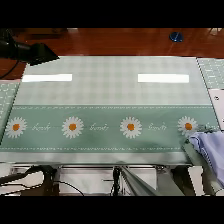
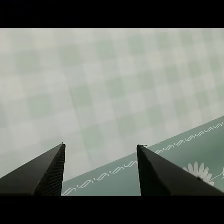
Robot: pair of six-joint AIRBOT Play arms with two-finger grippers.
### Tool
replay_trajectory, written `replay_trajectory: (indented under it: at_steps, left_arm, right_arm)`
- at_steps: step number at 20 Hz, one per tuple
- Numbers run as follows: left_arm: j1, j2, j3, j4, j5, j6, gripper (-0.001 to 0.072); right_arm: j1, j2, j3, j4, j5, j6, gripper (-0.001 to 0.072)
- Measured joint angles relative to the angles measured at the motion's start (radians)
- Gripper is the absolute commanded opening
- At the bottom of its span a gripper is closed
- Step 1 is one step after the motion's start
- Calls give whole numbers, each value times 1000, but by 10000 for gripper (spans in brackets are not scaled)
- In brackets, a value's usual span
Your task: Fold the shirts.
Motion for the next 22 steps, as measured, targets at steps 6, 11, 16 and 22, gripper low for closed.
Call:
replay_trajectory:
  at_steps: [6, 11, 16, 22]
  left_arm:
    - [24, -1, 0, 2, 8, 0, 628]
    - [-50, -34, 0, 24, 75, 32, 645]
    - [-269, -114, 0, 381, 49, -143, 643]
    - [-386, -186, 0, 618, -31, -292, 644]
  right_arm:
    - [7, -138, 65, 109, -224, -49, 496]
    - [287, -380, 458, 523, -418, -116, 496]
    - [840, -619, 734, 736, -373, -162, 496]
    - [1283, -779, 801, 587, -246, -115, 496]
